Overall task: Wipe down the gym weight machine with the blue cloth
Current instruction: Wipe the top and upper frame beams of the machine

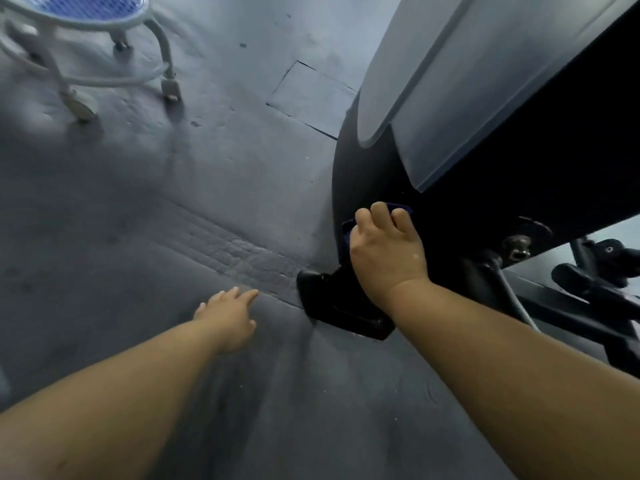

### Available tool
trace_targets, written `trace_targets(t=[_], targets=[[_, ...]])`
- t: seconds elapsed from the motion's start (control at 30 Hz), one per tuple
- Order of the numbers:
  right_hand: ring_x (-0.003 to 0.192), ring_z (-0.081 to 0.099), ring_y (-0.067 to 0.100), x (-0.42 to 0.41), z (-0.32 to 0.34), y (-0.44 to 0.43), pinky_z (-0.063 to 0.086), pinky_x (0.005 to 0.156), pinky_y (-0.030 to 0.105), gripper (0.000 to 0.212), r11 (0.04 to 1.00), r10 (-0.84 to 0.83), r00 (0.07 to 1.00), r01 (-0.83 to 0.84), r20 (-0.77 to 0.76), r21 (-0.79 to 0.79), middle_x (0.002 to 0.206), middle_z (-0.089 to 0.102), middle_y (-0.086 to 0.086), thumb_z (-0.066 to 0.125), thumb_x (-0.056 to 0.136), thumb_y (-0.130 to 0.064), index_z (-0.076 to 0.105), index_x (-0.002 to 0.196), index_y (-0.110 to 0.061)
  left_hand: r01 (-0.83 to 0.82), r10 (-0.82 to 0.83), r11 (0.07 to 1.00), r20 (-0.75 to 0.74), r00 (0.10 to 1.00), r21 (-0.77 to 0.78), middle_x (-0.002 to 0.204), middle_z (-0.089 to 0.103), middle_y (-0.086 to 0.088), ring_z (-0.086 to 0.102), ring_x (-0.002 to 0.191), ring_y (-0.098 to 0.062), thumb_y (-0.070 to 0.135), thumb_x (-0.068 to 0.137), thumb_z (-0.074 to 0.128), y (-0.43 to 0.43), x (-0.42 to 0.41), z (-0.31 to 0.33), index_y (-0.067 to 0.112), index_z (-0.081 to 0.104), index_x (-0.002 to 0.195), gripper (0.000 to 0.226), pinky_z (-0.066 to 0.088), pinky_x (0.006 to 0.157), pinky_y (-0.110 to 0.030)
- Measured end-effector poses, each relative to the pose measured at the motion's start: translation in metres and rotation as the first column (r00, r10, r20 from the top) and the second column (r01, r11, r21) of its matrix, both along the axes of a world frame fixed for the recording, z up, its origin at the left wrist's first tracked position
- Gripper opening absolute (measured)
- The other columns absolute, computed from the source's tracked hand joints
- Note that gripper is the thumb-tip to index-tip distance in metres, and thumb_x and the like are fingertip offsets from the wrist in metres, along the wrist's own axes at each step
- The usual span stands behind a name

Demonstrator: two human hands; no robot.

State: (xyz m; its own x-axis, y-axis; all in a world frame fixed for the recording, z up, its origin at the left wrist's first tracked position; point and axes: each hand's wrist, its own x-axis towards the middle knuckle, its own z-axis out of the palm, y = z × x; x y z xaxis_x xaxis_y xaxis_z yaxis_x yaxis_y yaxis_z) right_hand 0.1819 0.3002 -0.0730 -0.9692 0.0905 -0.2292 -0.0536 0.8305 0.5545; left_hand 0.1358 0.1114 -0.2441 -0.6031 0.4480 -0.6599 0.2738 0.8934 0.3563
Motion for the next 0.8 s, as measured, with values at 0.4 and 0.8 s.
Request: trace_targets(t=[0.4, 0.8], targets=[[0.145, 0.019, 0.028, 0.021, 0.05, 0.014, 0.025, 0.114, 0.038, 0.064, 0.998, 0.066, 0.984, -0.062, 0.165, -0.03, 0.161, 0.013, 0.012, 0.043, 0.101, -0.021, 0.011, 0.155, -0.009, -0.929, 0.054, 0.117, 0.932, 0.358, 0.35, 0.111, 0.067, 0.0, 0.063, 0.106, -0.022, 0.021, 0.096, 0.061, 0.116, 0.026, 0.105, 0.031, 0.062, 0.112, 0.019, 0.057, 0.089, -0.037], [0.15, -0.019, 0.023, 0.032, 0.064, 0.027, -0.037, 0.097, 0.045, 0.06, 0.985, 0.08, 0.986, -0.101, 0.147, 0.142, 0.165, -0.008, 0.008, 0.022, 0.102, -0.029, 0.003, 0.156, -0.011, -0.886, 0.511, 0.202, 0.726, 0.459, 0.418, 0.096, 0.065, 0.0, 0.062, 0.091, -0.022, 0.028, 0.097, 0.054, 0.147, 0.046, 0.028, 0.034, 0.059, 0.113, 0.017, 0.052, 0.09, -0.042]])
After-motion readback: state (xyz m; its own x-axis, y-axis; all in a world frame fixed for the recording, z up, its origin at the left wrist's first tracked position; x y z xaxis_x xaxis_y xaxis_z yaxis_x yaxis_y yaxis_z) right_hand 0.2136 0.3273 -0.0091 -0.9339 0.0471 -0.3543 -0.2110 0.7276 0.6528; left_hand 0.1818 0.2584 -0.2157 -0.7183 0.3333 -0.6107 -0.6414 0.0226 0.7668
